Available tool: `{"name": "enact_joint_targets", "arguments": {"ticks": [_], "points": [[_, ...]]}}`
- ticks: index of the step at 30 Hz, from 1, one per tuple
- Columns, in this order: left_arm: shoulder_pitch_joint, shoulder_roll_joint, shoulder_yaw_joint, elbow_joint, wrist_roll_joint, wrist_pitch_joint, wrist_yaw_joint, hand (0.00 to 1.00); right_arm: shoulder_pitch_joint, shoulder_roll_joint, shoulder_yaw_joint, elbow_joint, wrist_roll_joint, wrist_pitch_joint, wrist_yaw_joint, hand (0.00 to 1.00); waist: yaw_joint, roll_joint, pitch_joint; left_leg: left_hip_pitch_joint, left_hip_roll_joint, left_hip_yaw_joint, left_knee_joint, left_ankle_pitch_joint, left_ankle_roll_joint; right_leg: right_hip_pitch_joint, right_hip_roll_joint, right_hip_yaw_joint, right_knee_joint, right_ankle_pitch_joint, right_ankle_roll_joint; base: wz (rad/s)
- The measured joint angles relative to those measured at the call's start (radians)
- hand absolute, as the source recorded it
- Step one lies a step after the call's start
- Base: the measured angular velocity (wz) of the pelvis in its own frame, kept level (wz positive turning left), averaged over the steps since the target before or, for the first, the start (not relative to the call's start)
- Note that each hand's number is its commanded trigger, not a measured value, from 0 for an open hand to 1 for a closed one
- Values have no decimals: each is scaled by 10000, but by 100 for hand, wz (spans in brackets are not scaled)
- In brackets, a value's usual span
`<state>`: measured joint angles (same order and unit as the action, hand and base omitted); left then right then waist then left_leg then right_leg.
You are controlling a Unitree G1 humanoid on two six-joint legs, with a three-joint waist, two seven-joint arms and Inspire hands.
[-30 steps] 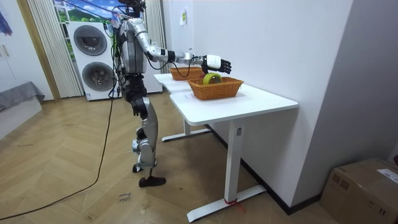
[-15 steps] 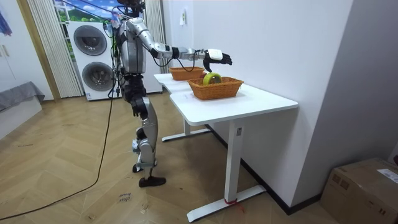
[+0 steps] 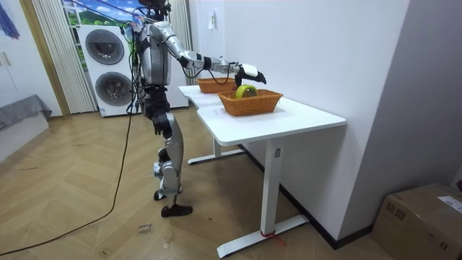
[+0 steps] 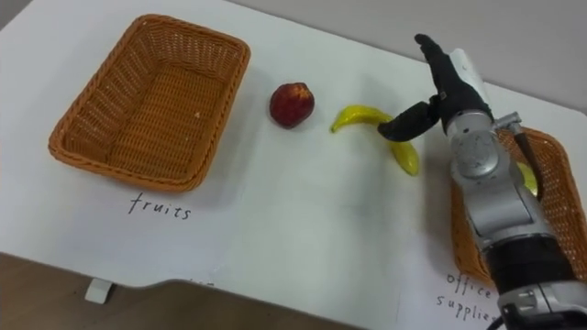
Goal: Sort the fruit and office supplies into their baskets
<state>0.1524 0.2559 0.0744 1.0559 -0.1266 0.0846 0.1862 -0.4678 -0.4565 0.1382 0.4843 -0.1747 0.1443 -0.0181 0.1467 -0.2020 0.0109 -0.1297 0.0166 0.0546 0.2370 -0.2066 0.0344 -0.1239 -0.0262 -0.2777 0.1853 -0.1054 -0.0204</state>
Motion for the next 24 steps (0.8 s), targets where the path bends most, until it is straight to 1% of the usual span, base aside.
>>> {"name": "enact_joint_targets", "arguments": {"ticks": [7,9,13,15,17,20,21,24], "points": [[-42,6,-3,67,-2,44,-117,0,-297,-2,13,988,-144,-10,222,0,92,2,8,-53,1,-20,21,-1,-1,-24,-1,-14,-1,3,-3,0],[-110,15,-118,202,-15,43,-176,0,-465,-95,332,1657,-131,-10,218,0,221,13,16,-54,1,-31,25,0,-2,-25,-1,-24,1,4,-5,0],[-99,28,-232,261,-23,130,-149,0,-629,-127,847,2278,-138,-9,221,0,270,20,23,-103,-10,-113,39,6,-10,-27,-16,-160,0,4,-6,8],[-109,67,-409,290,-11,151,-121,0,-742,-130,1143,2525,-142,-12,203,0,314,25,29,-145,-15,-171,43,12,-15,-31,-20,-235,-2,3,-5,6],[-137,68,-459,329,-11,164,-14,0,-836,-130,1202,2576,-144,-59,178,0,354,26,30,-158,-17,-188,43,15,-16,-47,-20,-234,-2,4,-5,2],[-278,76,-484,455,-15,163,81,0,-1024,-141,1283,2871,-145,-200,76,0,431,49,55,-169,-28,-225,40,23,-16,-49,-24,-239,-3,4,-5,1],[-327,84,-486,462,-15,159,87,0,-1027,-156,1359,2882,-147,-202,46,0,458,56,69,-193,-37,-262,41,29,-15,-49,-27,-250,-7,3,-5,6],[-396,127,-585,472,-19,160,146,0,-1171,-171,1532,2916,-147,-238,-38,0,474,64,80,-211,-47,-302,38,37,-19,-50,-27,-260,-12,4,-5,3]]}}
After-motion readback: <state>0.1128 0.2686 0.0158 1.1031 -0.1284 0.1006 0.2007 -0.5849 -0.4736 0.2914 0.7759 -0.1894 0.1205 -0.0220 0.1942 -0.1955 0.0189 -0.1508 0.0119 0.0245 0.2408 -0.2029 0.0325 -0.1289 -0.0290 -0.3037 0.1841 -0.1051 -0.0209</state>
